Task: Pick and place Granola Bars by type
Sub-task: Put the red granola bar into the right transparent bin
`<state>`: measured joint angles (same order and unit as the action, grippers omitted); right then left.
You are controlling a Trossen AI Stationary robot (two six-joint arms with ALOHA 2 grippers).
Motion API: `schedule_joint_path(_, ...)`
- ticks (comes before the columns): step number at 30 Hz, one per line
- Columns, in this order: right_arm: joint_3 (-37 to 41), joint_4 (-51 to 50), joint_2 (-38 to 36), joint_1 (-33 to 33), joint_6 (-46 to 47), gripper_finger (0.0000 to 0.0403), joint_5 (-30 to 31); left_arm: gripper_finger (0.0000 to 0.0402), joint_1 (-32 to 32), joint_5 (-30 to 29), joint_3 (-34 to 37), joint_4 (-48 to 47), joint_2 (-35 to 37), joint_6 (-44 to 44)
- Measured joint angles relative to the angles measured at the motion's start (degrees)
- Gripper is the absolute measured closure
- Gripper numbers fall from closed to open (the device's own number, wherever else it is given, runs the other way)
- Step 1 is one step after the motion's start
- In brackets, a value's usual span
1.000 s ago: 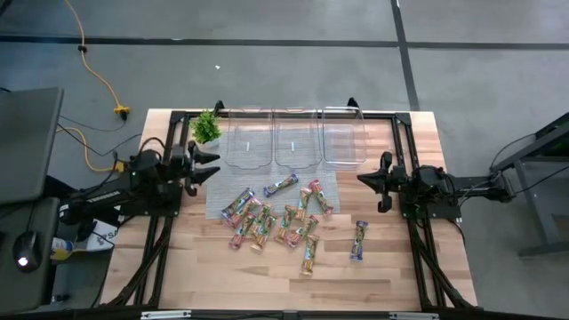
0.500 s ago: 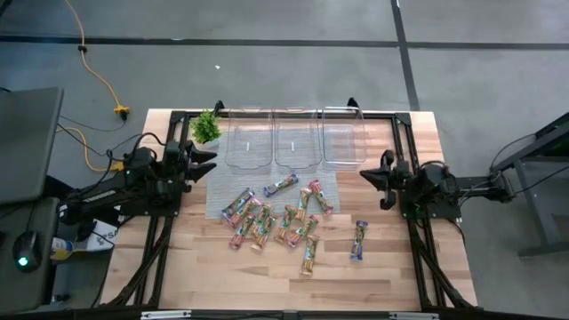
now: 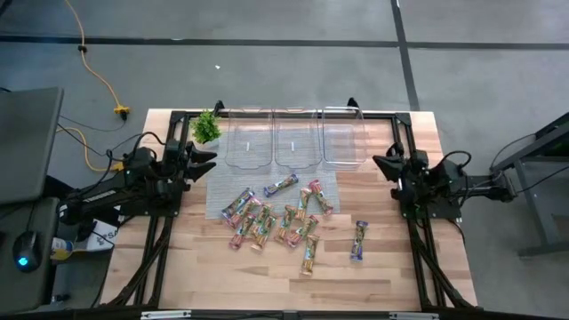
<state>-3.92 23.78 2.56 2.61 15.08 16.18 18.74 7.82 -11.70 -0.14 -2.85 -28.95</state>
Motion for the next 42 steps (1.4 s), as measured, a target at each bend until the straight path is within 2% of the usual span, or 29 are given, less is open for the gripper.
schedule_joint_path(4, -11.3, -13.3, 7.1, 0.1, -3.3, 0.0403, 1.5, 0.0197, 0.0, 0.0, 0.0, 0.0, 0.0, 0.0)
schedule_joint_path(8, -28.0, -30.7, 20.6, 0.1, -4.6, 0.0403, 5.1, 0.0197, 0.0, 0.0, 0.0, 0.0, 0.0, 0.0)
schedule_joint_path(12, -45.8, -45.7, 37.5, 0.1, 0.2, 0.0403, 5.9, 0.0197, 0.0, -0.1, 0.0, 0.0, 0.0, 0.0)
schedule_joint_path(15, -57.8, -56.8, 49.7, 0.1, 0.5, 0.0403, 5.8, 0.0197, 0.0, -1.1, 0.0, 0.0, 0.0, 0.0)
schedule_joint_path(18, -68.2, -69.3, 60.7, -0.2, 3.7, 0.0403, 6.6, 0.0197, 0.0, -1.3, 0.0, 0.0, 0.0, 0.1)
schedule_joint_path(22, -78.2, -82.8, 72.6, -1.4, 13.9, 0.0403, 6.8, 0.0197, 0.0, -1.1, 0.0, 0.0, 0.0, 0.1)
schedule_joint_path(26, -82.1, -89.0, 81.3, -1.6, 22.0, 0.0403, 4.6, 0.0197, 0.0, -1.1, 0.0, 0.0, 0.0, 0.1)
schedule_joint_path(32, -80.6, -92.9, 88.9, -1.6, 38.3, 0.0403, 0.5, 0.0197, 0.0, -1.0, 0.0, 0.0, 0.0, 0.1)
schedule_joint_path(38, -76.1, -91.9, 92.2, -1.6, 44.9, 0.0401, -2.9, 0.0197, 0.0, -1.0, 0.0, 0.0, 0.0, 0.1)
schedule_joint_path(42, -71.1, -87.1, 92.4, -1.4, 45.2, 0.0377, -5.0, 0.0197, 0.0, -0.9, 0.0, 0.0, 0.0, 0.1)
